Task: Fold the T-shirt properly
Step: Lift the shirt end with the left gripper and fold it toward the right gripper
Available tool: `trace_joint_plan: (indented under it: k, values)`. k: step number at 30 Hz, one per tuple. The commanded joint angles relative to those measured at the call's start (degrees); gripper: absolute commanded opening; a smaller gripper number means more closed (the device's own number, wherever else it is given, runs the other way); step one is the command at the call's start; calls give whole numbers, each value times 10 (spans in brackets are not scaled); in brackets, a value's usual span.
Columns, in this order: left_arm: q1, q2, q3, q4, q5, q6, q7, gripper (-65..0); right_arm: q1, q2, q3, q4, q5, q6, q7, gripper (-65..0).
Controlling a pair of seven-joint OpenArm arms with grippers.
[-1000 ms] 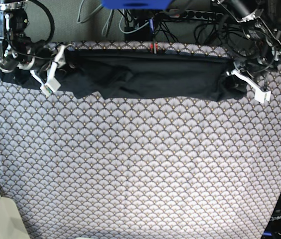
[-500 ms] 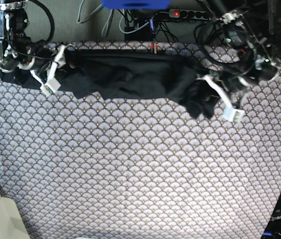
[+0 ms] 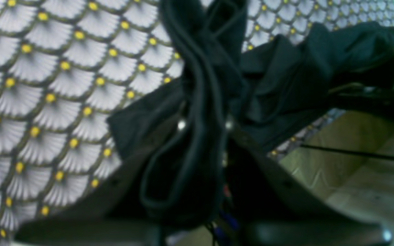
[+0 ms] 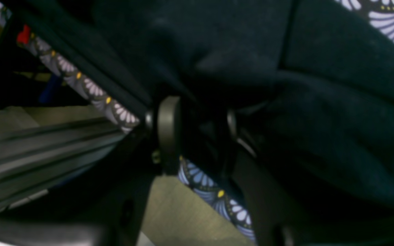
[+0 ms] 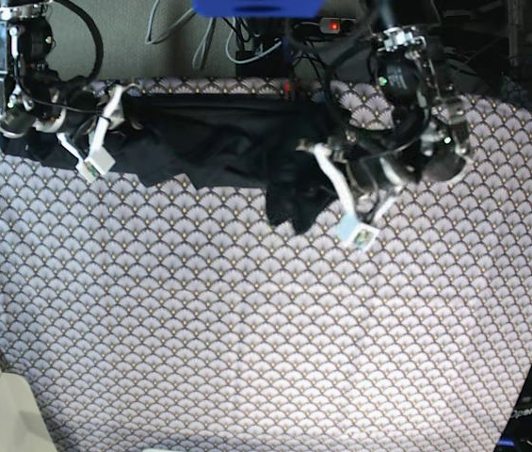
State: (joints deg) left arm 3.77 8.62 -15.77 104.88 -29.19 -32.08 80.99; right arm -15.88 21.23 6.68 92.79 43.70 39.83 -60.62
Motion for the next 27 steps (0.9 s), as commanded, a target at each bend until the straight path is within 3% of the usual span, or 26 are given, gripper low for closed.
trace_joint_plan:
  k: [1, 10, 16, 25, 27]
  values:
    - [-9, 4, 15, 7, -14, 10, -10, -650, 6, 6, 1, 8, 1, 2, 4, -490]
    - [-7, 4, 179, 5, -14, 124, -82, -650, 7, 6, 1, 8, 1, 2, 4, -490]
    - [-7, 4, 235, 1, -14, 164, -97, -650, 8, 6, 1, 8, 1, 2, 4, -490]
    - [-32, 4, 242, -62, -14, 173, -93, -649, 14, 6, 1, 8, 1, 2, 4, -490]
    - [-33, 4, 242, -69, -15, 173, -95, -583, 14, 6, 1, 8, 1, 2, 4, -490]
